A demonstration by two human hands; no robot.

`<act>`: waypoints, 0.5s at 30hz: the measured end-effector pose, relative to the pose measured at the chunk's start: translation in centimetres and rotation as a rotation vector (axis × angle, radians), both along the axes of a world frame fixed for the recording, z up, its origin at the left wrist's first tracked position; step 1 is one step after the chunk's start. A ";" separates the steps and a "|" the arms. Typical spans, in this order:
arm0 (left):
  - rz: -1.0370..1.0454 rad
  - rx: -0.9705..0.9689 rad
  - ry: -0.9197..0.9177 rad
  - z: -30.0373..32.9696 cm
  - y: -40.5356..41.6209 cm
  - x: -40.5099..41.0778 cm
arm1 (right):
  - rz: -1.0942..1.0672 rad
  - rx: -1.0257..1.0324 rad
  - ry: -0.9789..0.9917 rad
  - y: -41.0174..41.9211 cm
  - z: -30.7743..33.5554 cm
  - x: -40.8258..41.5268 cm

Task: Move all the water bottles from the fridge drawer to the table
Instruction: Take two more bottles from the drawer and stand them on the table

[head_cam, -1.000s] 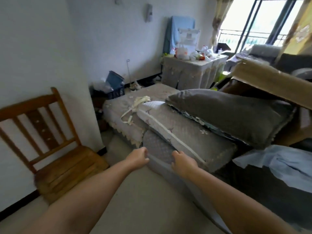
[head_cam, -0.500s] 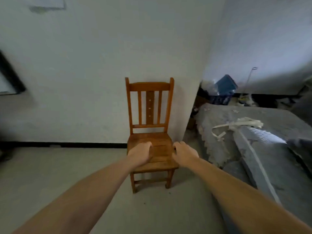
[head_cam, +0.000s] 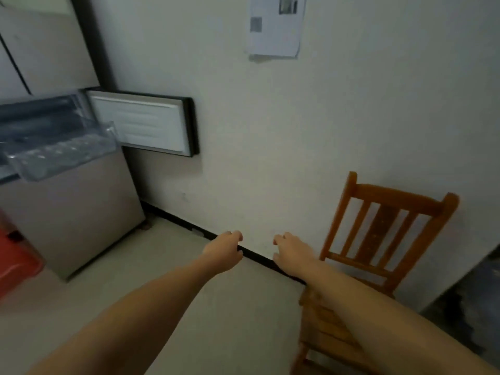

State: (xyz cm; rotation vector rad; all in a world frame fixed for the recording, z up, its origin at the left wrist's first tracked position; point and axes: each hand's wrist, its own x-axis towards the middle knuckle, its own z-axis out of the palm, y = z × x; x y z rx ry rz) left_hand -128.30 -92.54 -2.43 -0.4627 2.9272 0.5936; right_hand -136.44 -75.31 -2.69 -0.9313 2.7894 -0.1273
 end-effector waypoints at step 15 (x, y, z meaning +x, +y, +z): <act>0.346 0.005 -0.045 -0.9 -22.6 1.0 | 0.330 -0.005 -0.036 -26.7 -0.6 -5.2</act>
